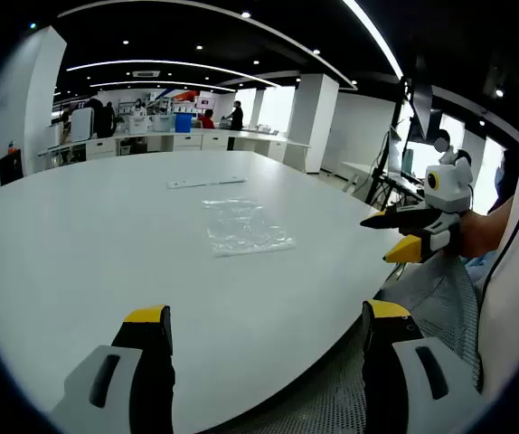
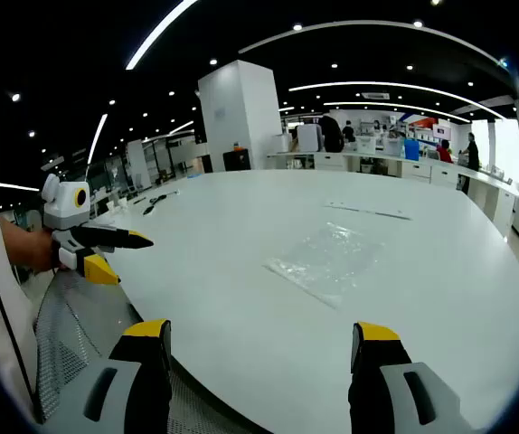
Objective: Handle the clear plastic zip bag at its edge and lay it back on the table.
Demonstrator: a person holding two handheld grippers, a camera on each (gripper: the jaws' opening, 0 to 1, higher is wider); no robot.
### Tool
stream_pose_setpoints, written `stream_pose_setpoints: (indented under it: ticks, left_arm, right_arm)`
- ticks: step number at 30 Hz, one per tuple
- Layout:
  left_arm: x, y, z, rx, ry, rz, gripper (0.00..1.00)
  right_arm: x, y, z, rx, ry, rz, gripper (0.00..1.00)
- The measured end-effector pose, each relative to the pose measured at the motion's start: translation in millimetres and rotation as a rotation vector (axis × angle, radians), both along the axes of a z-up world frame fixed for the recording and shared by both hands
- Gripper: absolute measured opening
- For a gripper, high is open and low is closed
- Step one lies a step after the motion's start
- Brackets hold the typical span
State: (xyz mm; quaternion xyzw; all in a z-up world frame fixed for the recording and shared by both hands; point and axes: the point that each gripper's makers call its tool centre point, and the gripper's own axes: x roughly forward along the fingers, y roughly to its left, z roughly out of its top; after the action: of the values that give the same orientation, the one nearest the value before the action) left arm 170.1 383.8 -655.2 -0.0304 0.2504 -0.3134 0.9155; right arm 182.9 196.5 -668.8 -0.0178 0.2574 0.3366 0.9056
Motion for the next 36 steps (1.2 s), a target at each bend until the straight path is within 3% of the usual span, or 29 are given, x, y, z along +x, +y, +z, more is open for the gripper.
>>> stream_pose_setpoints:
  ticks: [36]
  left_arm:
    - [-1.4, -1.3, -1.9, 0.001, 0.003, -0.006, 0.85]
  right_arm:
    - [-0.6, 1.3, -0.3, -0.004, 0.003, 0.006, 0.82]
